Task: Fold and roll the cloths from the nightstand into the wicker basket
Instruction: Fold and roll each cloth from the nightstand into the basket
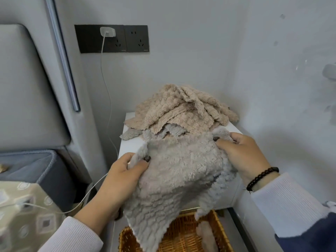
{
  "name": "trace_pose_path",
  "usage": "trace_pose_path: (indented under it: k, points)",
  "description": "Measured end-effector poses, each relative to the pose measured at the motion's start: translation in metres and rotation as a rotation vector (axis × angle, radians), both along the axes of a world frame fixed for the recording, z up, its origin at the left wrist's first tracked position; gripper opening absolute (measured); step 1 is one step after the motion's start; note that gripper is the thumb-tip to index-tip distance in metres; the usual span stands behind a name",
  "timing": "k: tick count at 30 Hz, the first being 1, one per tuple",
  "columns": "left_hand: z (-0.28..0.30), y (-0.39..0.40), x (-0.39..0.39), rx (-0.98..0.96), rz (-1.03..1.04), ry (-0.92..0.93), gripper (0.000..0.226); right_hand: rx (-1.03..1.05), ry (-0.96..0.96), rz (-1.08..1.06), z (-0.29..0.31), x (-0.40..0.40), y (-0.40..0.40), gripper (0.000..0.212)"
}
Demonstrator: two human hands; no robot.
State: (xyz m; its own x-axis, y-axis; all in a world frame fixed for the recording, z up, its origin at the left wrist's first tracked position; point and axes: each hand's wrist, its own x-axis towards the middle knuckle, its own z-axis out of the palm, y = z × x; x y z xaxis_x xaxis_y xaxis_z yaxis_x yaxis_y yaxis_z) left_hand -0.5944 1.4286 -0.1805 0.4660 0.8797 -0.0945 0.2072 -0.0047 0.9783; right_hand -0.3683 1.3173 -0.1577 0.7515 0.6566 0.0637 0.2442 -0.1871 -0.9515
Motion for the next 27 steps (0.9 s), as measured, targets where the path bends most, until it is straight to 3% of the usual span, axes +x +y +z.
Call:
trace_pose_path:
  k: [3, 6, 10, 14, 16, 19, 22, 25, 27]
  points:
    - [-0.001, 0.005, 0.0, -0.029, 0.08, -0.038, 0.007, 0.003, 0.062, 0.0, -0.002, -0.002, 0.001, 0.06]
    - [0.002, 0.008, 0.001, -0.063, 0.102, -0.069, 0.01, -0.063, 0.106, 0.127, 0.002, -0.003, -0.003, 0.039]
    - [0.006, 0.011, 0.002, -0.119, 0.078, -0.091, 0.023, -0.218, 0.088, 0.251, 0.003, 0.0, -0.008, 0.032]
    - [0.011, 0.01, 0.001, -0.107, 0.03, -0.136, 0.033, -0.192, 0.152, 0.152, 0.004, 0.013, -0.014, 0.053]
    - [0.012, 0.011, 0.001, -0.121, -0.023, -0.162, 0.045, -0.17, 0.159, 0.124, 0.001, 0.023, -0.017, 0.047]
    - [0.01, 0.009, 0.003, -0.126, -0.051, -0.106, 0.028, -0.184, 0.141, 0.094, -0.003, 0.034, -0.021, 0.065]
    - [0.008, 0.011, 0.004, -0.073, 0.028, -0.047, 0.015, -0.157, 0.129, 0.068, 0.005, 0.029, -0.027, 0.026]
    - [0.007, 0.014, 0.007, -0.137, 0.035, -0.118, 0.038, -0.095, 0.226, 0.01, -0.002, 0.042, -0.031, 0.021]
    - [0.009, 0.013, 0.009, -0.291, 0.039, -0.307, 0.033, 0.023, 0.377, -0.034, -0.001, 0.046, -0.033, 0.024]
